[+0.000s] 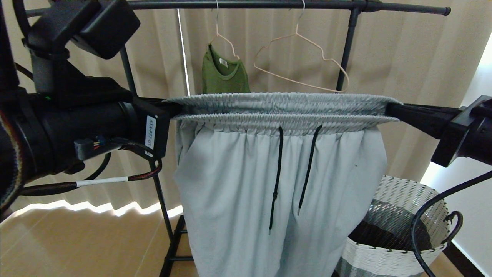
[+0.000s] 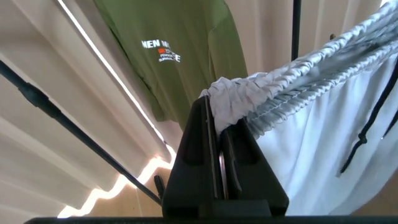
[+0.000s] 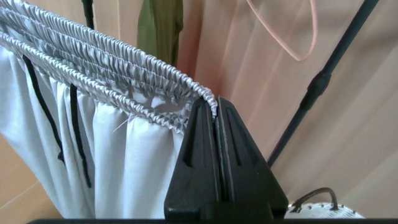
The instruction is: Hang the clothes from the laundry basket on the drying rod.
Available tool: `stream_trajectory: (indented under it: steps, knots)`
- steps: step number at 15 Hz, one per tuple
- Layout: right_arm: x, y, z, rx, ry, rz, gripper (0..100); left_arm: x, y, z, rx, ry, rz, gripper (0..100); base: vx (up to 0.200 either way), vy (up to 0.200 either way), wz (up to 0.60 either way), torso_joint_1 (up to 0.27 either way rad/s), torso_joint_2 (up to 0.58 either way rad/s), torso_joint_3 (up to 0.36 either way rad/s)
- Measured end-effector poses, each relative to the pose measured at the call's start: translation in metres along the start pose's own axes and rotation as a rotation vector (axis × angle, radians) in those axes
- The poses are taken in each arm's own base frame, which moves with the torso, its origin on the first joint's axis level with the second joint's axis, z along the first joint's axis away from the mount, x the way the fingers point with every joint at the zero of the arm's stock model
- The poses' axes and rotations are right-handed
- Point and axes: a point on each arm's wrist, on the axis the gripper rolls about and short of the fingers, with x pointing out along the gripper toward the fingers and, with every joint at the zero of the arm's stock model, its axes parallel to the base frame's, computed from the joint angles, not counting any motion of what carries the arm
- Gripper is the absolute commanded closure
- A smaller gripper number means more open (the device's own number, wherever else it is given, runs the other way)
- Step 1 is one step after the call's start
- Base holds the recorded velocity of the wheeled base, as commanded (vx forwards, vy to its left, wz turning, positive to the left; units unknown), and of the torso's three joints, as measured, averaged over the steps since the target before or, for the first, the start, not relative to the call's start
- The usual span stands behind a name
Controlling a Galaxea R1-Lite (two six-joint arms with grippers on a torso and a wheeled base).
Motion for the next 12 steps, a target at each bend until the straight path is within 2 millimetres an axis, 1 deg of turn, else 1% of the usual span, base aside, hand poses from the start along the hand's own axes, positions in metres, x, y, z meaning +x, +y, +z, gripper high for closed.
stream_trajectory:
  steps: [1,4,5,9,12]
  knots:
    - [-0.001,0.0,-0.003,0.0,0.009,0.001,100,0.0,0.0,-0.001,-0.01,0.004,0.0,100,0.0,0.0,0.0,0.0,0.0,0.0]
    - [-0.002,0.0,-0.003,0.0,0.006,0.0,100,0.0,0.0,-0.003,-0.013,0.008,0.001,100,0.0,0.0,0.0,0.0,0.0,0.0]
    - [-0.002,0.0,-0.003,0.0,0.005,-0.001,0,0.0,0.0,-0.003,-0.013,0.008,0.001,100,0.0,0.0,0.0,0.0,0.0,0.0]
    - [-0.003,0.001,-0.006,0.002,0.017,-0.001,0,0.0,0.0,-0.004,-0.01,0.014,0.006,100,0.0,0.0,0.0,0.0,0.0,0.0]
    - [-0.004,0.004,-0.012,0.009,0.03,0.02,0,0.003,0.003,-0.016,0.004,0.054,0.026,100,0.0,0.0,0.0,0.0,0.0,0.0]
